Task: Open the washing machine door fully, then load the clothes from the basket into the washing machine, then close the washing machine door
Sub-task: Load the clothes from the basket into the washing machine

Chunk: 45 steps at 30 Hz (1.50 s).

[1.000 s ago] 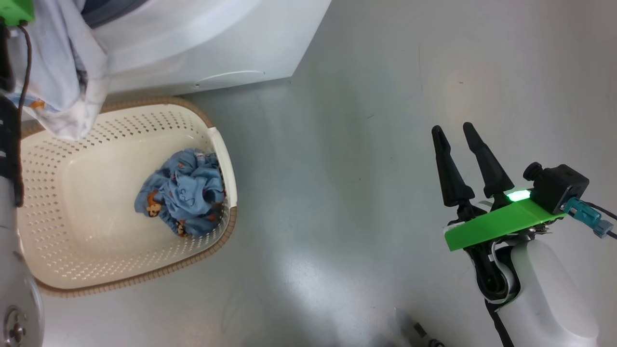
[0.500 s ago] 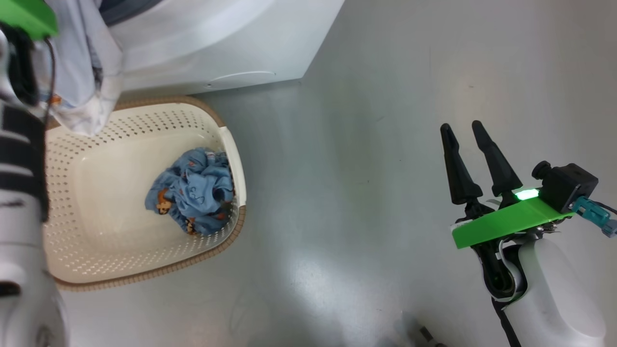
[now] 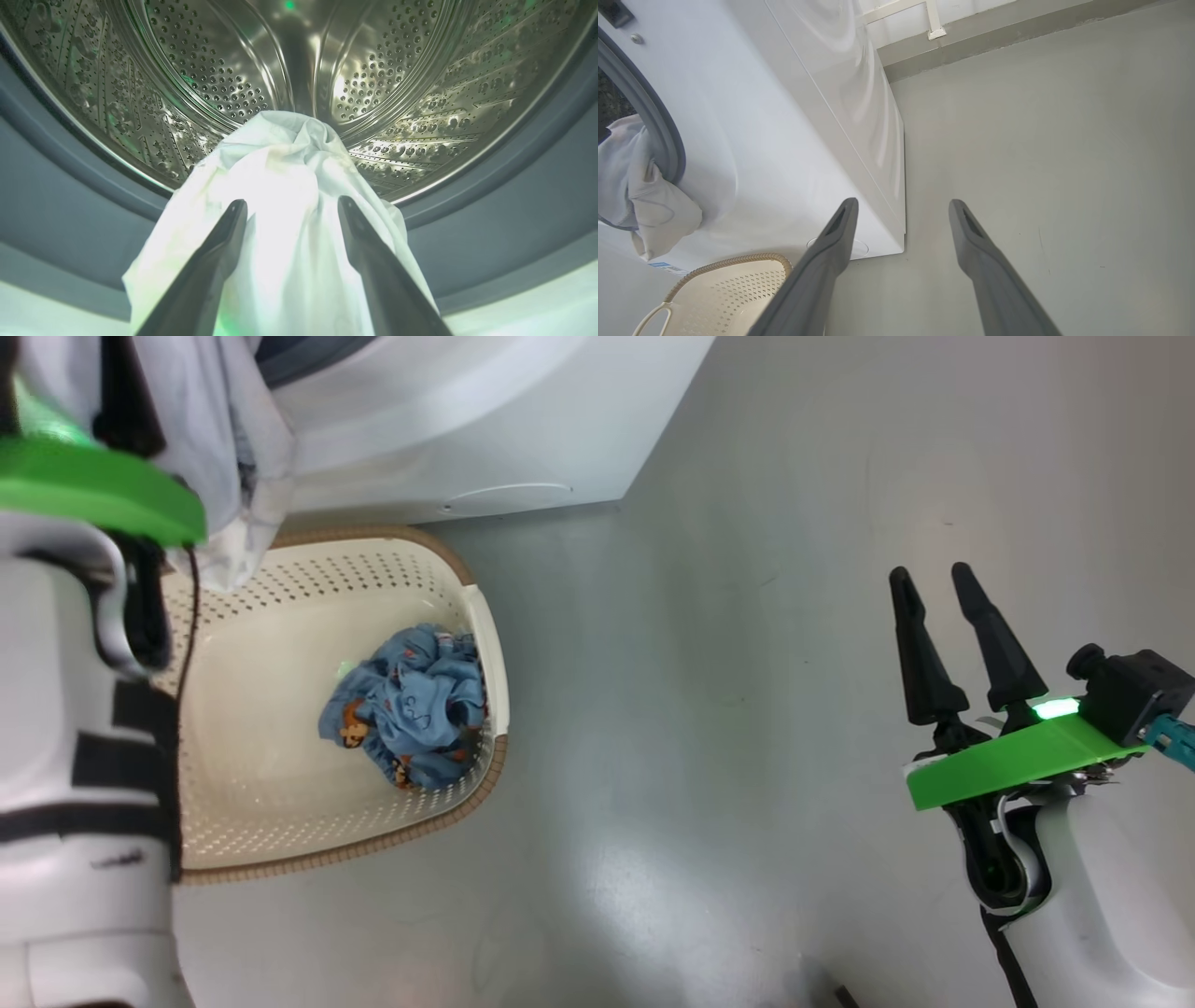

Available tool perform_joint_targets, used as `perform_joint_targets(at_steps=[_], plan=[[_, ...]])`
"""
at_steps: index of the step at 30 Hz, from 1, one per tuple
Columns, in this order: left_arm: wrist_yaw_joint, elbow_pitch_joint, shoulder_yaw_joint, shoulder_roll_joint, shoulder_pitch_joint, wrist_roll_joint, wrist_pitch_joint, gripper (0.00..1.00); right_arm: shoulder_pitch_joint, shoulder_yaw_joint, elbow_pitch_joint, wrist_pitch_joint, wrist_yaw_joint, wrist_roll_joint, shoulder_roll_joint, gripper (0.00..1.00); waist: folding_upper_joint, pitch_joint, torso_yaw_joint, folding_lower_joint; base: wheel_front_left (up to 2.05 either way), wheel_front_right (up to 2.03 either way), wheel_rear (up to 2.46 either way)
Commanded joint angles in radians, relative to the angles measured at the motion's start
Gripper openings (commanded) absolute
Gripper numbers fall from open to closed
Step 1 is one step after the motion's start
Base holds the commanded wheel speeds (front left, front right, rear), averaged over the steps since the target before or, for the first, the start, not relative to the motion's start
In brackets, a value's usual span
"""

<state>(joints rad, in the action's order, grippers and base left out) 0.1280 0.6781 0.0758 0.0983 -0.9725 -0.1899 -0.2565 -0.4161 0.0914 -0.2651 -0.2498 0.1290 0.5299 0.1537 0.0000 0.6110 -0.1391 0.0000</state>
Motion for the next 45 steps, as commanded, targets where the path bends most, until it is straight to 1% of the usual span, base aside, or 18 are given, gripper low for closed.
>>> perform_joint_targets(at_steps=[1, 14, 19, 20, 27, 30, 38, 45], plan=[[0.002, -0.044, 0.017, 0.029, 0.037, 0.009, -0.005, 1.0, 0.027, 0.013, 0.025, -0.012, 0.002, -0.01, 0.008, 1.0, 0.0, -0.002, 0.006, 0.0, 0.0, 0.0, 0.0], [0.003, -0.274, 0.05, -0.022, 0.307, 0.001, -0.005, 1.0, 0.045, -0.008, 0.031, -0.012, 0.002, -0.017, 0.029, 1.0, 0.0, -0.018, 0.036, 0.0, 0.0, 0.0, 0.0], [0.003, -0.349, 0.072, -0.034, 0.417, 0.008, -0.005, 1.0, 0.049, -0.008, 0.029, -0.012, 0.002, -0.016, 0.035, 1.0, 0.0, -0.024, 0.04, 0.0, 0.0, 0.0, 0.0], [0.003, -0.349, 0.072, -0.034, 0.417, 0.008, -0.005, 1.0, 0.049, -0.008, 0.029, -0.012, 0.002, -0.016, 0.035, 1.0, 0.0, -0.024, 0.04, 0.0, 0.0, 0.0, 0.0], [0.003, -0.441, 0.089, -0.046, 0.552, 0.008, -0.005, 1.0, 0.052, -0.014, 0.031, -0.012, 0.002, -0.016, 0.043, 1.0, 0.0, -0.024, 0.046, 0.0, 0.0, 0.0, 0.0], [-0.006, -0.478, 0.089, -0.047, 0.597, 0.002, -0.005, 1.0, 0.052, -0.013, 0.031, -0.012, 0.002, -0.017, 0.045, 1.0, 0.0, -0.025, 0.045, 0.0, 0.0, 0.0, 0.0], [-0.036, -0.528, 0.061, -0.048, 0.644, -0.027, -0.005, 1.0, 0.048, -0.013, 0.03, -0.012, 0.002, -0.017, 0.047, 1.0, 0.0, -0.024, 0.046, 0.0, 0.0, 0.0, 0.0], [-0.043, -0.508, 0.046, -0.048, 0.635, -0.054, -0.005, 1.0, 0.047, -0.011, 0.031, -0.012, 0.002, -0.018, 0.045, 1.0, 0.0, -0.023, 0.044, 0.0, 0.0, 0.0, 0.0]])
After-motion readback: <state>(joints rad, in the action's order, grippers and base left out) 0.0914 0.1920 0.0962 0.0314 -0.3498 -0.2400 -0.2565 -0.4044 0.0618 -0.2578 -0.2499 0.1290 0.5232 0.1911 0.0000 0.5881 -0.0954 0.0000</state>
